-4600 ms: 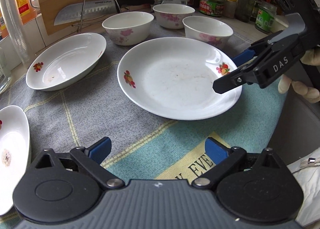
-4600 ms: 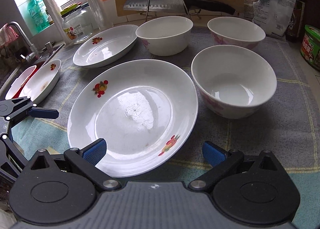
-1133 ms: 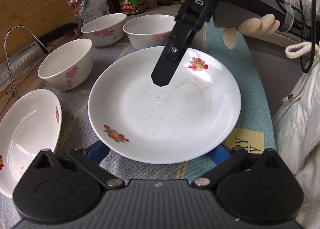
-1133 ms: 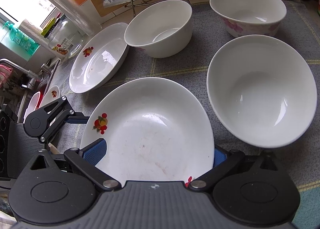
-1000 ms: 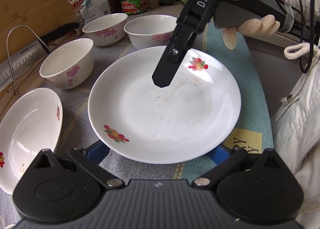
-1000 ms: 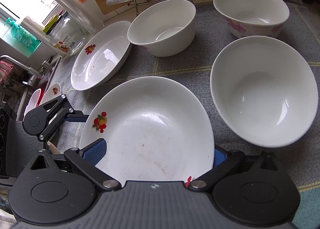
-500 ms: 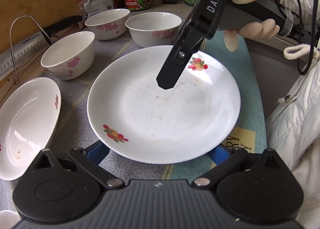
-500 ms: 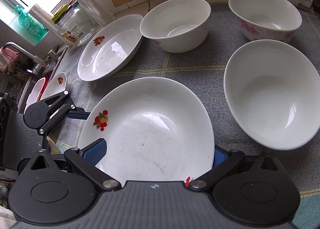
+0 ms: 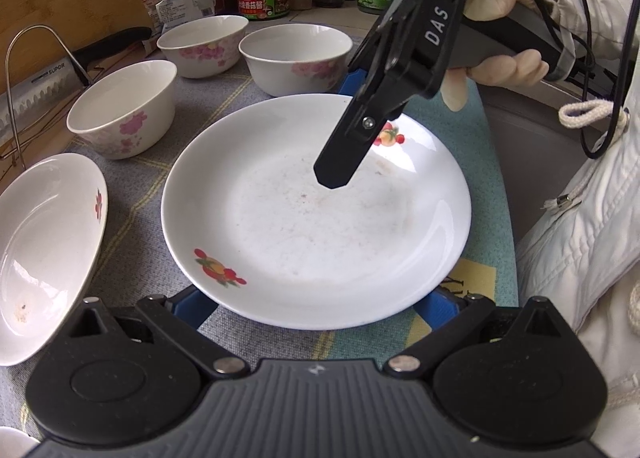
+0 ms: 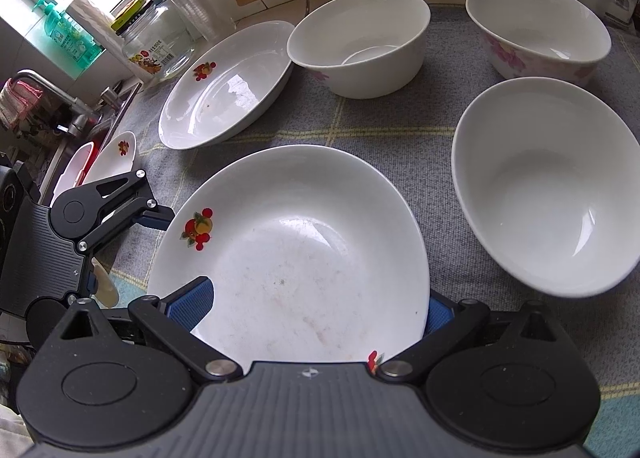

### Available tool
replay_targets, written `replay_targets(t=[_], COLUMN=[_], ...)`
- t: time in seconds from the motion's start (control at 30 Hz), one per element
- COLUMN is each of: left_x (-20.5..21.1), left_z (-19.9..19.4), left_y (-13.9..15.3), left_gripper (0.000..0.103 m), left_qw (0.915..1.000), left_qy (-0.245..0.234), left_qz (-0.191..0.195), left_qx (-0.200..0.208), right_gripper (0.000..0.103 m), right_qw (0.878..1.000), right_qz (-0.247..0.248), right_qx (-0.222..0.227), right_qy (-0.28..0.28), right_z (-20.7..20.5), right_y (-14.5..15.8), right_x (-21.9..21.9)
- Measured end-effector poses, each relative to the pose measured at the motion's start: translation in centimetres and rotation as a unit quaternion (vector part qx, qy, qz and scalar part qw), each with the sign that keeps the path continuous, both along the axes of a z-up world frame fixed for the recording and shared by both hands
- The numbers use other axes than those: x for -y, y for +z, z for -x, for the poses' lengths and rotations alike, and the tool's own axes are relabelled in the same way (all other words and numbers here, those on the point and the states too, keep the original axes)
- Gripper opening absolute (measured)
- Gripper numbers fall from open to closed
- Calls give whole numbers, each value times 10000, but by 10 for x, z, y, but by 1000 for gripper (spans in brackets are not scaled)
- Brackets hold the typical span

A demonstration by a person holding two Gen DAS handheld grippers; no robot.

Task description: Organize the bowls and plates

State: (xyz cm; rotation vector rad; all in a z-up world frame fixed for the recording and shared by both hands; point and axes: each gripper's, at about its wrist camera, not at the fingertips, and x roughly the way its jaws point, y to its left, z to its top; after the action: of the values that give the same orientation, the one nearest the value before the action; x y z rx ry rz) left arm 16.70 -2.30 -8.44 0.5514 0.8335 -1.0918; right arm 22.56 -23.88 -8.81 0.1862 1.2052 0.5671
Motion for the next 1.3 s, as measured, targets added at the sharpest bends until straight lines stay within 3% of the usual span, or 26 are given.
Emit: replay_targets(t=[0.5, 1.03, 1.3], left_x=[-7, -1, -13], left_z=[16, 57, 64], left_y=[9, 22, 26], left_gripper=[101, 101, 101], left_qw=[9997, 9940, 9932], left_qy=[243, 1075, 1153], left_qz=[32, -100, -27], left_qx=[91, 180, 162], right_gripper=[103, 103, 103], right_qw=[9998, 9945, 9934], right_qz=[-141, -382, -438], right_qx=[26, 183, 161], right_qy=[131, 962, 1047], right_z=[4, 13, 16], right_y=[7, 23, 28], right_x=[-2, -4, -14])
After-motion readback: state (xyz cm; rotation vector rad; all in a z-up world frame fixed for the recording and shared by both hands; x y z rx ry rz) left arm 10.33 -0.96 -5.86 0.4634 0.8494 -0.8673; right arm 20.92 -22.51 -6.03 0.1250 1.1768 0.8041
